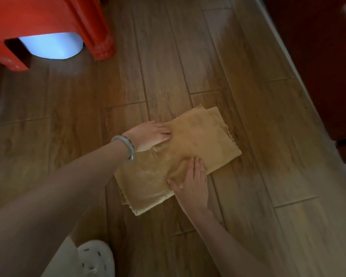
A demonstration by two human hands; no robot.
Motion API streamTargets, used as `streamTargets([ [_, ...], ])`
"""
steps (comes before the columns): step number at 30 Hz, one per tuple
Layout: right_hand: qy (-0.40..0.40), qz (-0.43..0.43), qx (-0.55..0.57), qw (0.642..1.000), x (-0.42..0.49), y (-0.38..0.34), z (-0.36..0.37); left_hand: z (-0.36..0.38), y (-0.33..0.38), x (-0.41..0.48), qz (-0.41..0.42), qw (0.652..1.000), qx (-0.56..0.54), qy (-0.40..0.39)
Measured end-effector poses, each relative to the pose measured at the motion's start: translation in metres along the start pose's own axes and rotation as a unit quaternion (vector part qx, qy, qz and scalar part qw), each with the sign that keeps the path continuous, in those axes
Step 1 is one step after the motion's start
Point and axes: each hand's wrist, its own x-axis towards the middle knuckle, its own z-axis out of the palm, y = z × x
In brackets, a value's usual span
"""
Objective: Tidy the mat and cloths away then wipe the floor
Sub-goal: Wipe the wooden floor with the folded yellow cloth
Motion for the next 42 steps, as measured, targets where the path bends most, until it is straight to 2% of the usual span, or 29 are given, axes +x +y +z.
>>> streamTargets([
  [5,0.051,-0.005,-0.062,0.997,0.005,-0.002,-0.001,0.004,-0.013,0.005,0.033,0.997,-0.025,0.060],
  [9,0.052,-0.043,-0.055,0.996,0.004,-0.006,-0.009,0.000,-0.018,0.000,0.046,0.998,0.031,0.008],
  [12,-0.014,-0.018,0.003,1.000,0.011,-0.011,-0.025,-0.004,-0.022,-0.012,0.055,0.998,0.037,-0.024],
  [15,-0.051,0.029,0.092,0.994,0.017,-0.021,-0.063,-0.035,-0.025,-0.039,0.021,0.997,-0.070,-0.011],
  [18,-0.074,0.045,0.136,0.987,0.010,-0.039,-0.118,-0.081,-0.027,-0.077,-0.051,0.975,-0.218,-0.003],
  [20,-0.092,0.052,0.165,0.981,-0.001,-0.058,-0.162,-0.118,-0.022,-0.107,-0.110,0.947,-0.300,-0.003],
  [22,-0.092,0.090,0.241,0.962,-0.012,-0.078,-0.215,-0.158,-0.018,-0.132,-0.177,0.898,-0.402,0.016],
  [27,-0.064,0.219,0.442,0.867,-0.038,-0.126,-0.367,-0.277,-0.016,-0.198,-0.257,0.761,-0.595,0.017],
  [31,-0.132,0.269,0.480,0.824,-0.063,-0.158,-0.477,-0.376,-0.009,-0.248,-0.298,0.605,-0.738,-0.019],
  [32,-0.160,0.277,0.493,0.809,-0.073,-0.169,-0.509,-0.408,-0.006,-0.266,-0.306,0.585,-0.750,-0.027],
  [35,-0.228,0.290,0.532,0.762,-0.105,-0.198,-0.596,-0.498,0.001,-0.314,-0.298,0.562,-0.772,-0.022],
  [37,-0.259,0.287,0.541,0.747,-0.126,-0.216,-0.646,-0.551,0.003,-0.339,-0.293,0.553,-0.780,-0.012],
  [39,-0.276,0.277,0.537,0.748,-0.148,-0.232,-0.686,-0.601,0.005,-0.362,-0.282,0.550,-0.786,-0.003],
  [42,-0.281,0.243,0.519,0.770,-0.177,-0.251,-0.739,-0.668,0.008,-0.391,-0.273,0.554,-0.786,0.028],
])
